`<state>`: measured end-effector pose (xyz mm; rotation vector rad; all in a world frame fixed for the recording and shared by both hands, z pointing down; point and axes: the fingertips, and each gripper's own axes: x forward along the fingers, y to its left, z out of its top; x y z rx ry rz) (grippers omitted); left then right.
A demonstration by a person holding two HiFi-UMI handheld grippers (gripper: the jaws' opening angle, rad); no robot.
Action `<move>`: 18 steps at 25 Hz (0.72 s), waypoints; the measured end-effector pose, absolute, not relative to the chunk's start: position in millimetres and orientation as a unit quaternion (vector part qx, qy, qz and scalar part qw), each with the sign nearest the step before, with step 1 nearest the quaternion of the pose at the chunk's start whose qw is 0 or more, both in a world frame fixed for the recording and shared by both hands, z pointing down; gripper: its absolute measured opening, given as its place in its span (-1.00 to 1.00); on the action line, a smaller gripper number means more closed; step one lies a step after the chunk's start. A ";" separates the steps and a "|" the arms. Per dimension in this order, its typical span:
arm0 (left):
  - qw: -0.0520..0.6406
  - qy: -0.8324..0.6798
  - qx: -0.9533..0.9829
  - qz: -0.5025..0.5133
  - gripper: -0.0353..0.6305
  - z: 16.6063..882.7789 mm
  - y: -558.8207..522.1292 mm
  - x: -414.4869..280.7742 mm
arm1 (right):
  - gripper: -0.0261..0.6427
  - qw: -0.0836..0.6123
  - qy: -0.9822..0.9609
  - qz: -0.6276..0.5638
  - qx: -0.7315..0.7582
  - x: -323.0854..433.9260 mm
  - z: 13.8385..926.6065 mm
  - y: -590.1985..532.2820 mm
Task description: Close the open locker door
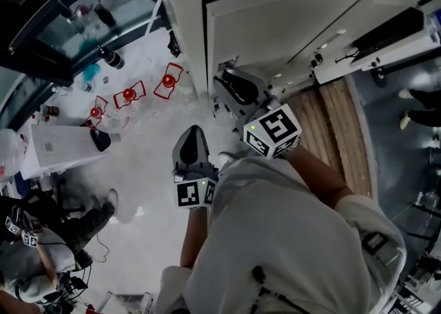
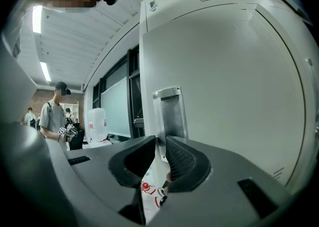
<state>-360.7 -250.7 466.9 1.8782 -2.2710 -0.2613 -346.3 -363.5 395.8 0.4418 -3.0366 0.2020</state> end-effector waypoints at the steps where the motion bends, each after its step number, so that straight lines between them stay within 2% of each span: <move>1: 0.091 -0.764 0.632 -0.089 -0.87 467.4 -251.3 -362.8 | -0.70 0.033 -0.986 0.065 0.147 -348.6 396.0 -365.1; 18: 0.086 -0.762 0.635 -0.094 -0.87 467.9 -254.8 -375.2 | -0.70 0.041 -0.980 0.049 0.186 -361.9 395.6 -379.5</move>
